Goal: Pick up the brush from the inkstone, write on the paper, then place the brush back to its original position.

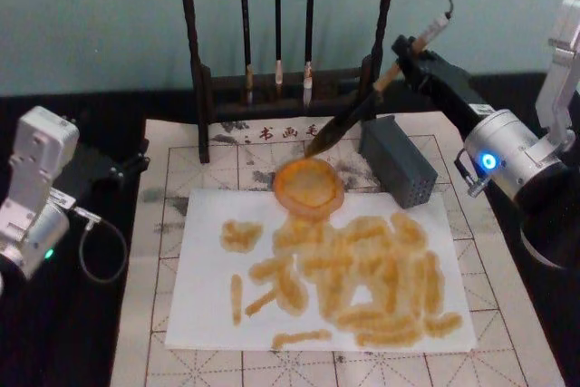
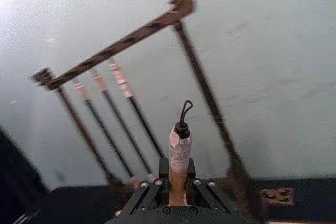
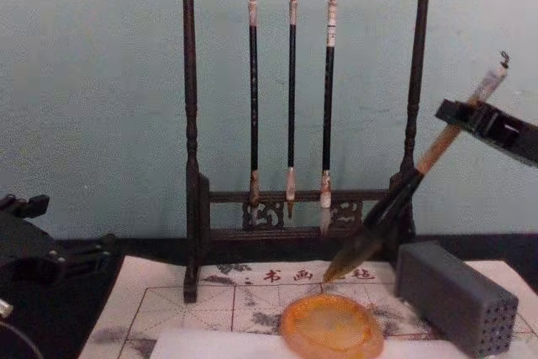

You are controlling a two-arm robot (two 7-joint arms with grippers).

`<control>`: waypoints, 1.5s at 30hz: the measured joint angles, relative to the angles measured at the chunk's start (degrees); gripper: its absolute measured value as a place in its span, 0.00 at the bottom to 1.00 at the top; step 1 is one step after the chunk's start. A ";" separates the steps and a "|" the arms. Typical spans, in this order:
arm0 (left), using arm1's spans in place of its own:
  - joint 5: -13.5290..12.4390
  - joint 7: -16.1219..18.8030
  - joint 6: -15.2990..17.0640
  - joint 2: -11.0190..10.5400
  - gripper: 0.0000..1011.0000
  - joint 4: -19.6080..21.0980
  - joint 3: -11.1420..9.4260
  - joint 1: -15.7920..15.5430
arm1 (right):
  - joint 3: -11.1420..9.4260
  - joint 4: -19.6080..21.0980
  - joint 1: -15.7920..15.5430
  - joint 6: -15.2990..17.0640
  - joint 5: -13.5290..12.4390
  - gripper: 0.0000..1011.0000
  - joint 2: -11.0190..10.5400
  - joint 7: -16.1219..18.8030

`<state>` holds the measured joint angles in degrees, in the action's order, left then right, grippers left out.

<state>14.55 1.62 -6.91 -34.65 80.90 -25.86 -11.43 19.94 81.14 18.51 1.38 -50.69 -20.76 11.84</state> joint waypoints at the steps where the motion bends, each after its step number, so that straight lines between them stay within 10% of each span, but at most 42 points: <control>1: 0.00 0.00 0.00 0.00 0.99 0.00 0.00 0.00 | 0.07 0.46 -0.18 0.22 0.09 0.18 -0.27 0.58; 22: 0.00 0.00 0.00 0.00 0.99 0.00 0.00 0.00 | 4.48 8.66 -3.20 1.04 6.22 0.18 -7.95 15.31; 45: 0.00 0.00 0.00 0.00 0.99 0.00 0.00 0.00 | 9.20 -0.11 3.32 -2.94 14.96 0.18 -1.65 18.74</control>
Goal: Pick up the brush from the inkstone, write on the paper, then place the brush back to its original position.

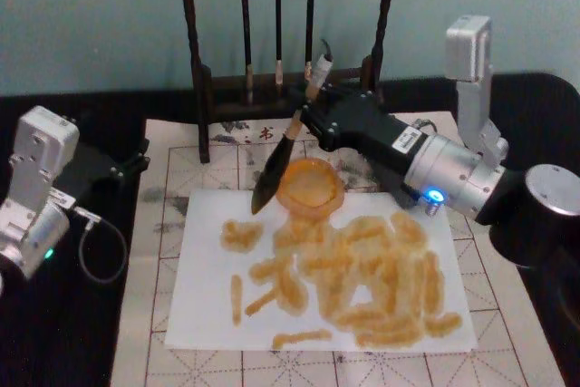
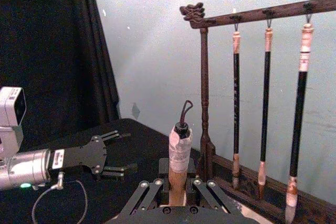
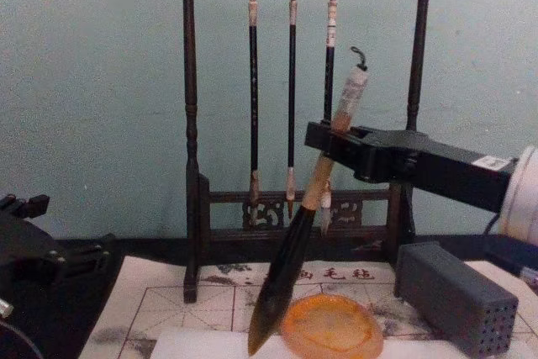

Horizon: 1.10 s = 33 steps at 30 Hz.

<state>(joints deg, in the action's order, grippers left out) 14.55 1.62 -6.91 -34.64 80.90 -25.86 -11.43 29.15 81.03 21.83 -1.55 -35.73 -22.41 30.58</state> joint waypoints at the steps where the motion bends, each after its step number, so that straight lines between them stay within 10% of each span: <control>1: 0.00 0.00 0.00 0.00 0.99 0.00 0.00 0.00 | 0.11 -0.46 0.27 -0.11 0.26 0.18 0.30 0.12; 33: 0.00 0.00 0.00 0.00 0.99 0.00 0.00 0.00 | 1.12 -8.85 3.85 -2.76 4.96 0.18 6.80 1.76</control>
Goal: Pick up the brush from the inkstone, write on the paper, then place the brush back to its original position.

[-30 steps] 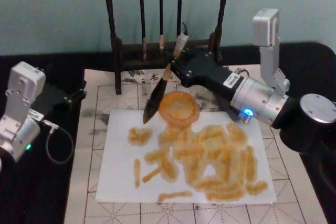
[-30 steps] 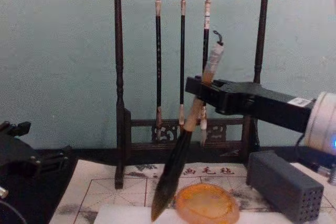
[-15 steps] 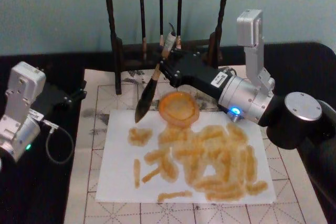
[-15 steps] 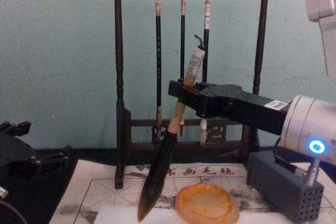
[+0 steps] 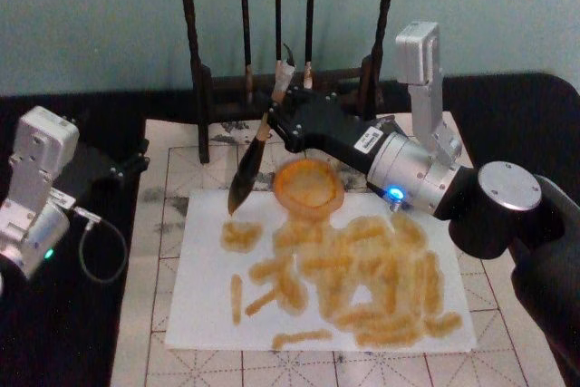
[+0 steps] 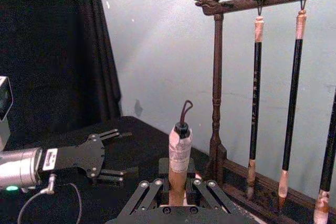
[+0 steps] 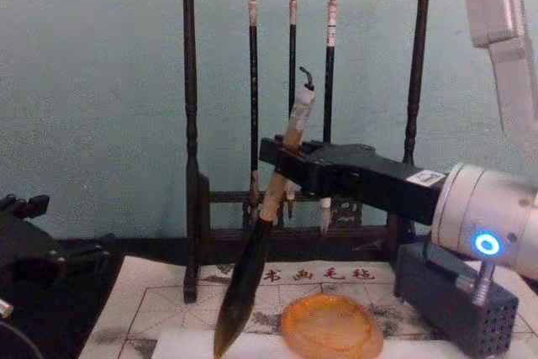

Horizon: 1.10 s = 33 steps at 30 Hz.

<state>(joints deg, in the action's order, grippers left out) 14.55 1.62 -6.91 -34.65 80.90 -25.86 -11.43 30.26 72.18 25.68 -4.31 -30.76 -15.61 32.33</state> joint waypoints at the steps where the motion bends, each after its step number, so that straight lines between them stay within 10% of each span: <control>1: 0.00 0.00 0.00 0.00 0.99 0.00 0.00 0.00 | 0.00 -0.23 0.01 -0.13 0.29 0.18 0.13 -0.01; 33: 0.00 0.00 0.00 0.00 0.99 0.00 0.00 0.00 | -1.68 5.25 -3.56 -1.61 4.93 0.18 -2.64 -1.09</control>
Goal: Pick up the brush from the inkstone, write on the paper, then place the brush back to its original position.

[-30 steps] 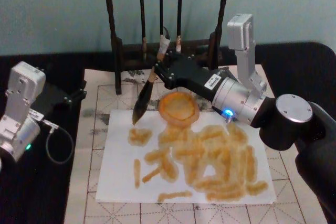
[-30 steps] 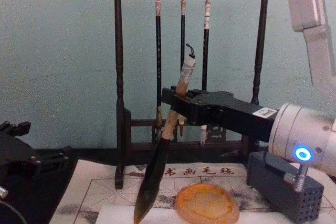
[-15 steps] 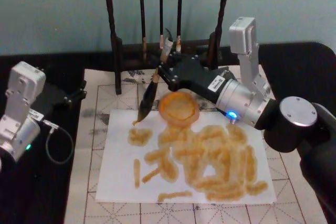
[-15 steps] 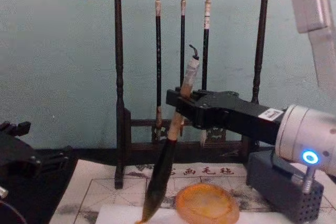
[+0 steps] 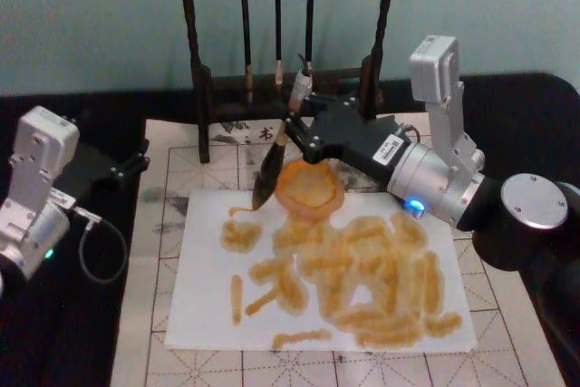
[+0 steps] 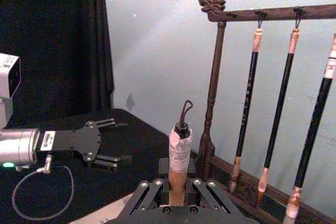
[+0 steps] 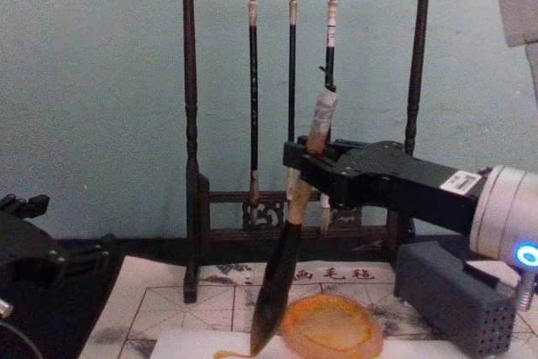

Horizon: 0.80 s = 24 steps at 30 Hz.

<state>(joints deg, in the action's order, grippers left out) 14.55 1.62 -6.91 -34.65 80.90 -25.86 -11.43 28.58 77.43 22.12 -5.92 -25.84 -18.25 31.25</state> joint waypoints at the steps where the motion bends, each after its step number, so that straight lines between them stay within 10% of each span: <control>1: 0.00 0.00 0.00 0.00 0.99 0.00 0.00 0.00 | -0.20 0.80 -0.49 -0.21 0.55 0.18 -0.47 -0.24; 24: 0.00 0.00 0.00 0.00 0.99 0.00 0.00 0.00 | -2.70 6.62 -3.52 -0.74 0.65 0.18 -2.17 -0.46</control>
<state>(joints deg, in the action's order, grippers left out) 14.55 1.62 -6.91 -34.65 80.90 -25.86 -11.43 25.88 84.05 18.60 -6.66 -25.18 -20.41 30.78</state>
